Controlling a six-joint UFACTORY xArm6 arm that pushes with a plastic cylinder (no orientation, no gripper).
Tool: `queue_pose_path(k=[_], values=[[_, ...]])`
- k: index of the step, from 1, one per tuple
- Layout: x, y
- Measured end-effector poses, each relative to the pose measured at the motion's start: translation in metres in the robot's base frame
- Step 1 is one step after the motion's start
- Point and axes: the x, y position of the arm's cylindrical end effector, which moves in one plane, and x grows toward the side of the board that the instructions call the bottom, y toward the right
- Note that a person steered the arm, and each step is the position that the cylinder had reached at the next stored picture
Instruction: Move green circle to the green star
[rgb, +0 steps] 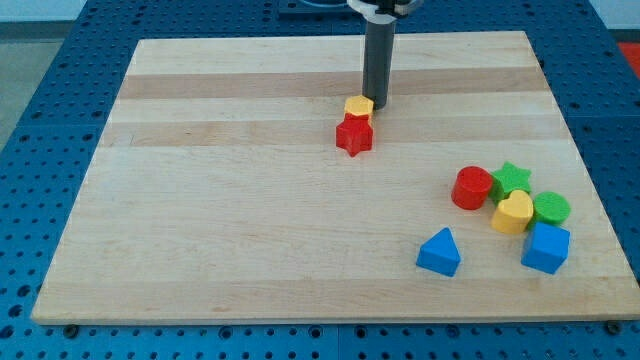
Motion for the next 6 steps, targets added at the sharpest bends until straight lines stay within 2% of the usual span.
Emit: queue_pose_path(k=[2, 4, 6], values=[[0.012, 0.075], [0.060, 0.166], [0.127, 0.214]])
